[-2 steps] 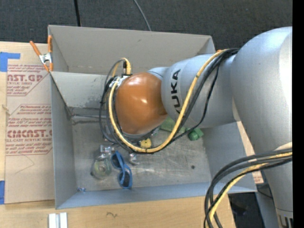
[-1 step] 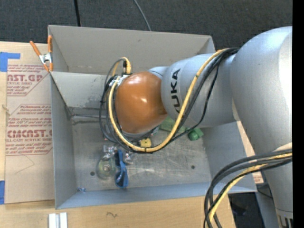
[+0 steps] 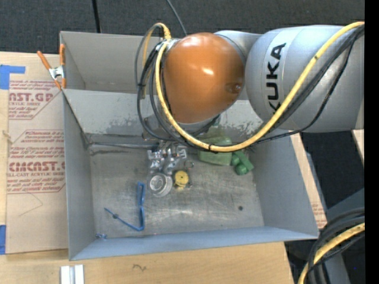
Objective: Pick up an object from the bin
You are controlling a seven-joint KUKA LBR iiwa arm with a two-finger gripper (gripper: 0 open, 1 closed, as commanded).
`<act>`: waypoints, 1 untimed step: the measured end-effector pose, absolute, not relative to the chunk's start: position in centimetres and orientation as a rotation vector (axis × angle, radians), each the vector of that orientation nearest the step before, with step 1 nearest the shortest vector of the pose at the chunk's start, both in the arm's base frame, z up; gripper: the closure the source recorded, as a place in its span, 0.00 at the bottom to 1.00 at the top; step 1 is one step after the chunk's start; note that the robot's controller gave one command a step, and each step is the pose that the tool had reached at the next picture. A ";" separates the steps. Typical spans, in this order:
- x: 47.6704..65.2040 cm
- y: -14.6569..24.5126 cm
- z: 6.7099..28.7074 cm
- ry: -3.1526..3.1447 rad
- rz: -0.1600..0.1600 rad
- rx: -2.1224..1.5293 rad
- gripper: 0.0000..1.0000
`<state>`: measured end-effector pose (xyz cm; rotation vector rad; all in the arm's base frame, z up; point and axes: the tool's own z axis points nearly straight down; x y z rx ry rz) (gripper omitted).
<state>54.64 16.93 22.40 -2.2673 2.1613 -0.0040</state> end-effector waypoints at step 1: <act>52.7 16.8 14.2 2.185 0.011 -2.264 1.00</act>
Offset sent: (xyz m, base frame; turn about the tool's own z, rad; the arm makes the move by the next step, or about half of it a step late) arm -0.0167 -0.0020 -0.0769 0.0118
